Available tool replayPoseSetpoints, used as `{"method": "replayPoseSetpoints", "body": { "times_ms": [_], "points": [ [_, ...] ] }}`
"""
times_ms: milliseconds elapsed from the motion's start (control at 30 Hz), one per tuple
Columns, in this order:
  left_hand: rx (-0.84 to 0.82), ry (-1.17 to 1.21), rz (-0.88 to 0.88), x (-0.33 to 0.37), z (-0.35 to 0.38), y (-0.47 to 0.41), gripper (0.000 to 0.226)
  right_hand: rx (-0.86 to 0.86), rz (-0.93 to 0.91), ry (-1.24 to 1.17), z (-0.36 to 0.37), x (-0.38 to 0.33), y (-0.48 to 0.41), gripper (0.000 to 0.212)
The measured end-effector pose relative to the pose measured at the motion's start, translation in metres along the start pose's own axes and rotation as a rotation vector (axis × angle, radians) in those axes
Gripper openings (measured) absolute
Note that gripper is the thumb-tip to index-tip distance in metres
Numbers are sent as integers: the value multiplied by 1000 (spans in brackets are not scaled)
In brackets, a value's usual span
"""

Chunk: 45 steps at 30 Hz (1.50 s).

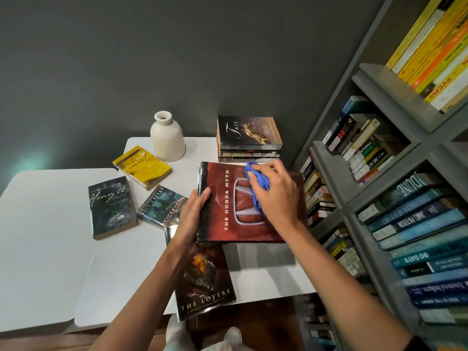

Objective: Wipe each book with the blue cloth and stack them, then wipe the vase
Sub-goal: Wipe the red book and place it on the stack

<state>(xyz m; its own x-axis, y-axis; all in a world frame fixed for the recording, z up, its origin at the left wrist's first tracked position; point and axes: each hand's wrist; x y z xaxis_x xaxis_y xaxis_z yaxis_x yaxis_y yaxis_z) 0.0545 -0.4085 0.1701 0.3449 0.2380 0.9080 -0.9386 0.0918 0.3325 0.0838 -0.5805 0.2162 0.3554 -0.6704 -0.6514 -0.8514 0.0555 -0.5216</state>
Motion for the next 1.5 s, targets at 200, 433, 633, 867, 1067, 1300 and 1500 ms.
{"method": "replayPoseSetpoints", "body": {
  "times_ms": [200,433,633,867,1067,1300,1500],
  "points": [
    [13,16,37,3,4,-1,39,-190,-201,-65,19,-32,30,22],
    [-10,-80,65,3,5,6,22,27,-15,-11,8,-9,3,22],
    [-51,-62,76,7,14,8,24,-83,-184,-43,16,-21,-2,30],
    [-63,-99,64,9,14,10,22,-7,-142,-59,27,-25,-2,25],
    [-43,-133,106,10,11,11,18,-162,-223,-144,19,-20,28,24],
    [-92,-120,63,12,13,14,12,-139,-184,-110,25,-19,-5,27],
    [-65,-107,72,13,10,11,20,-205,-238,-122,20,-22,23,25]
  ]
}}
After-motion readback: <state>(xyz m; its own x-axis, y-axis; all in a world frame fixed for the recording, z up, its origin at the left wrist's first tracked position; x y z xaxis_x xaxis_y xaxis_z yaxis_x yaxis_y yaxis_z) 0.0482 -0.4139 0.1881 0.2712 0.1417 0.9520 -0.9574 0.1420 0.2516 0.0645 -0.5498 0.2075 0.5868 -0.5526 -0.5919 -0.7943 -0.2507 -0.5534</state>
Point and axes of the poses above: each hand's wrist, its own y-axis away from the middle knuckle, its own z-axis out of the palm, x = y × z, and after that the axes turned 15 degrees about -y, right-handed
